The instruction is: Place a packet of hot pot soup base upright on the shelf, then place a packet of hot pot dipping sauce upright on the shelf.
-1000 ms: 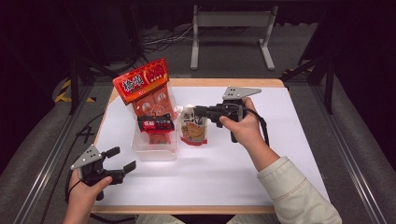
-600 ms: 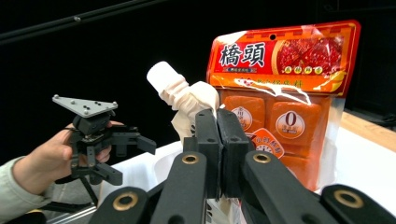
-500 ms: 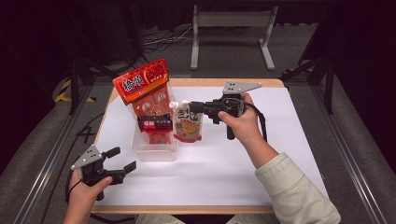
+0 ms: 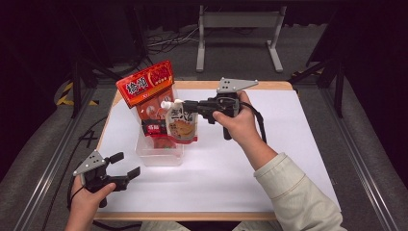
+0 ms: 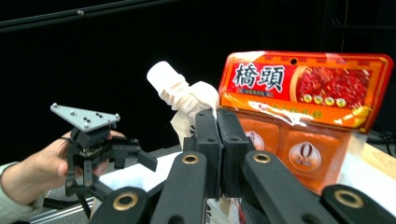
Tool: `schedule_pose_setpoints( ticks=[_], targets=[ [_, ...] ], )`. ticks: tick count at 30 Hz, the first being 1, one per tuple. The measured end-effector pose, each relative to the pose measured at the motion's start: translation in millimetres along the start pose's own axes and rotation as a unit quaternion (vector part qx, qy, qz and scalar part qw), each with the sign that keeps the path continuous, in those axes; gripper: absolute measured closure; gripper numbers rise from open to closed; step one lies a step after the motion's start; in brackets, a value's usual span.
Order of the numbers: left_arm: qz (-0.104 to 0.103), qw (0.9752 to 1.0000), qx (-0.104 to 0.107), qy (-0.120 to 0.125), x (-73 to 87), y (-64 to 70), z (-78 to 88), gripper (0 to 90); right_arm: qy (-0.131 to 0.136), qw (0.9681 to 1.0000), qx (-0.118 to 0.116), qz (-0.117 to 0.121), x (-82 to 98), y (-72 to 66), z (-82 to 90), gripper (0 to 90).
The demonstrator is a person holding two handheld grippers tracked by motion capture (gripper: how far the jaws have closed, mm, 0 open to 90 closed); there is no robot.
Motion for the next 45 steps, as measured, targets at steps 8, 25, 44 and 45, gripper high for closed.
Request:
schedule_pose_setpoints(
  ticks=[8,25,44,45],
  targets=[
    [0.002,1.0,0.004,0.0,0.9,-0.5,-1.2,9.6,0.002,0.9999,-0.005,0.015,-1.2,-8.2,-20.3,89.0],
    [-0.001,1.0,-0.002,0.002,1.8,-0.2,0.2,9.8,0.0,0.9989,0.0,0.046,6.4,-16.4,-42.9,89.0],
    [0.001,0.9999,-0.006,0.009,1.9,-1.5,0.4,9.9,-0.012,0.9986,-0.024,0.046,25.0,-27.0,-67.0,88.9],
    [0.003,0.9999,-0.005,0.008,2.1,-1.3,0.4,9.9,-0.014,0.9986,-0.025,0.044,26.2,-27.3,-67.9,89.0]
  ],
)
Point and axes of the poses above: each handheld gripper's, and its own axes: z roughly backward along the jaws, x roughly out of its underside, y roughly to its right, the point moved 1 cm from there along -z, roughly forward along the jaws, and after that the axes turned 12 degrees about y, right-handed, at the moved point
